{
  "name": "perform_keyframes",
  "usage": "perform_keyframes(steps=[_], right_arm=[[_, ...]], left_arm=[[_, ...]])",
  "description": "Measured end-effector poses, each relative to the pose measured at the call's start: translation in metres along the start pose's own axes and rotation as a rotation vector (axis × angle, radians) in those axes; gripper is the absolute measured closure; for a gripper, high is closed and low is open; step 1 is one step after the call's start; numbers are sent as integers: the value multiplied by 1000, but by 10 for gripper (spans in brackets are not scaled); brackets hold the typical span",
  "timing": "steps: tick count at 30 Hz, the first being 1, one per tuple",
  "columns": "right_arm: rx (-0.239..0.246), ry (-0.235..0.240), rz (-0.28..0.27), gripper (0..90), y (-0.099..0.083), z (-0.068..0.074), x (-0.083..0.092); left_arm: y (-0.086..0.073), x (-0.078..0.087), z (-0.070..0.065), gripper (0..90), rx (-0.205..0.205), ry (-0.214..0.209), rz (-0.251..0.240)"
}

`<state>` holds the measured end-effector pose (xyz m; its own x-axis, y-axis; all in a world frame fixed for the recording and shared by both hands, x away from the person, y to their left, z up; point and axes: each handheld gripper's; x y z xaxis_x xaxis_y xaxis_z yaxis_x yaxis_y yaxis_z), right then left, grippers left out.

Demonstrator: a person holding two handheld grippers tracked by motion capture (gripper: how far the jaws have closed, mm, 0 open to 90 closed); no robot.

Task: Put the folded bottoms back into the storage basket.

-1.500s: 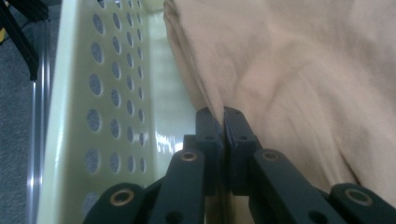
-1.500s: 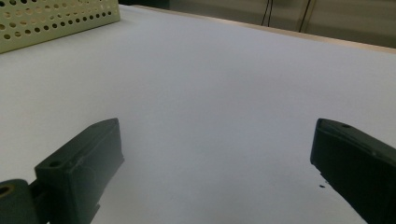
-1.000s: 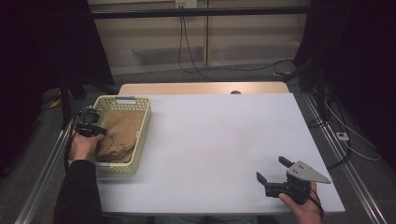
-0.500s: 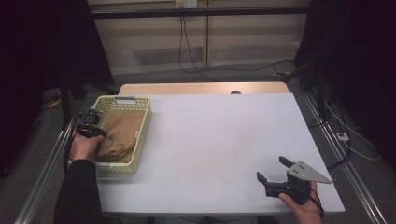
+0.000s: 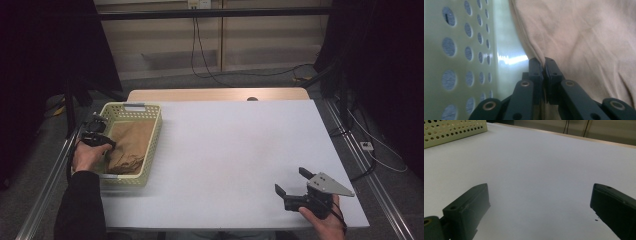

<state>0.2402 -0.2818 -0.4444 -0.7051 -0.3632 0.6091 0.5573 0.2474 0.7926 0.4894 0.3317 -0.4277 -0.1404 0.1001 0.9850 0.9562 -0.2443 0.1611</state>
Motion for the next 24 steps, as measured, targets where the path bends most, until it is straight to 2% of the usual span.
perform_keyframes(steps=[1, 5, 8, 11, 17, 24], right_arm=[[1, 1, 0, 21, 0, 0, 0], [1, 4, -1, 21, 0, 0, 0], [2, 4, -1, 21, 0, 0, 0], [3, 4, -1, 21, 0, 0, 0], [4, 4, 1, 21, 0, 0, 0], [1, 2, 1, 21, 0, 0, 0]], left_arm=[[0, 0, 0, 830, 11, -3, -8], [-1, 1, -1, 695, -14, 5, -42], [-1, 4, -2, 681, -38, 24, -73], [0, 6, -3, 626, -46, 27, -99], [2, 7, -5, 489, -68, -14, -135], [3, 9, -9, 396, -83, -25, -155]])
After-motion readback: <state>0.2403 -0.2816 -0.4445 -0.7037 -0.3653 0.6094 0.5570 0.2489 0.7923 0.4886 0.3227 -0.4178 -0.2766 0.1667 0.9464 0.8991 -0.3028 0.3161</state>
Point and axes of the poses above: each handheld gripper's, and its own axes: x roughly backward along the jaws, y roughly out of its top, z roughly to its left, and after that the axes turned 14 degrees about z, right-handed
